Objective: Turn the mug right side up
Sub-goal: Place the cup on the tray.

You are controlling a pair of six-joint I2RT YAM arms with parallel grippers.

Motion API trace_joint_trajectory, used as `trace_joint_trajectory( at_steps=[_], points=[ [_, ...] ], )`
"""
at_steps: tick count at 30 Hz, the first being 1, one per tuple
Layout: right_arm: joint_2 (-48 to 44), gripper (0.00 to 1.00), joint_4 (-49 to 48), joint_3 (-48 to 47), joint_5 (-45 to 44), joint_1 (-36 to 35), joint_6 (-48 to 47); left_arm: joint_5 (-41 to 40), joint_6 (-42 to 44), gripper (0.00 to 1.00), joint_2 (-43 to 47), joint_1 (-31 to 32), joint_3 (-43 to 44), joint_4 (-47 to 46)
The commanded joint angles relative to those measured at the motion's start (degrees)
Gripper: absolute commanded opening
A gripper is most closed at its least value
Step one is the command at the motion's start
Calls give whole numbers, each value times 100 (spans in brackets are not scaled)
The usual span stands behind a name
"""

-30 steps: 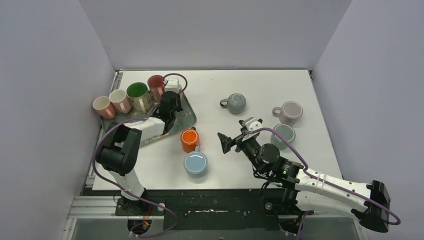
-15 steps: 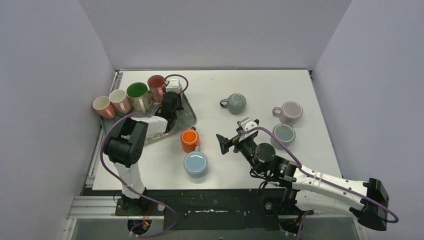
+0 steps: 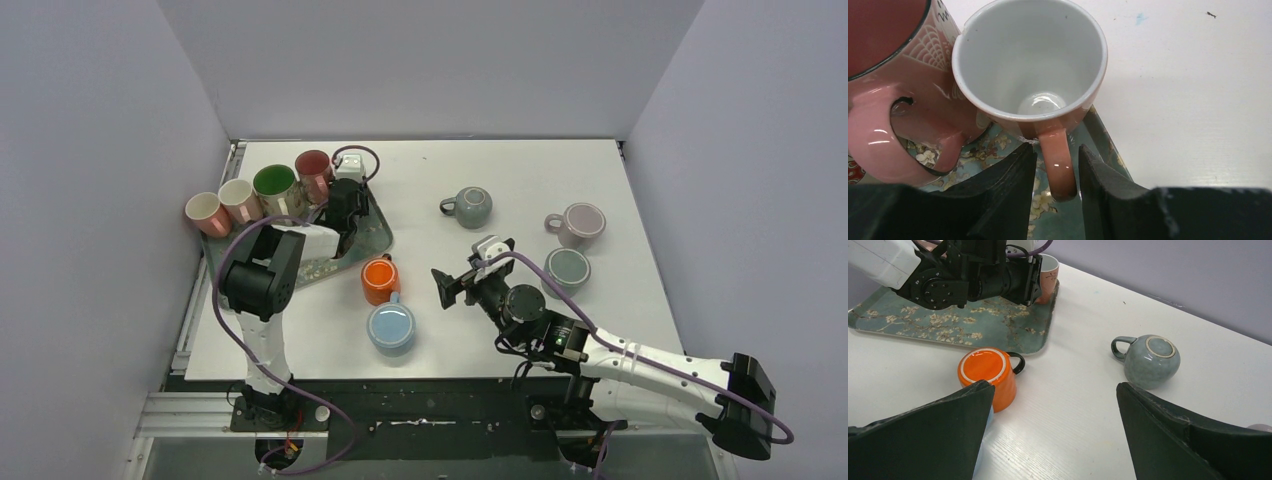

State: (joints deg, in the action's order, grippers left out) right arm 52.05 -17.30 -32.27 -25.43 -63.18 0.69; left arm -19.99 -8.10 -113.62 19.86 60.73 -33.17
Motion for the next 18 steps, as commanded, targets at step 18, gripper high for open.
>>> trace_joint_trajectory(
  at_steps=[18],
  points=[
    [147,100,31,-277,11,45,-25,-126,-201,34,-614,-184,1024,-58]
  ],
)
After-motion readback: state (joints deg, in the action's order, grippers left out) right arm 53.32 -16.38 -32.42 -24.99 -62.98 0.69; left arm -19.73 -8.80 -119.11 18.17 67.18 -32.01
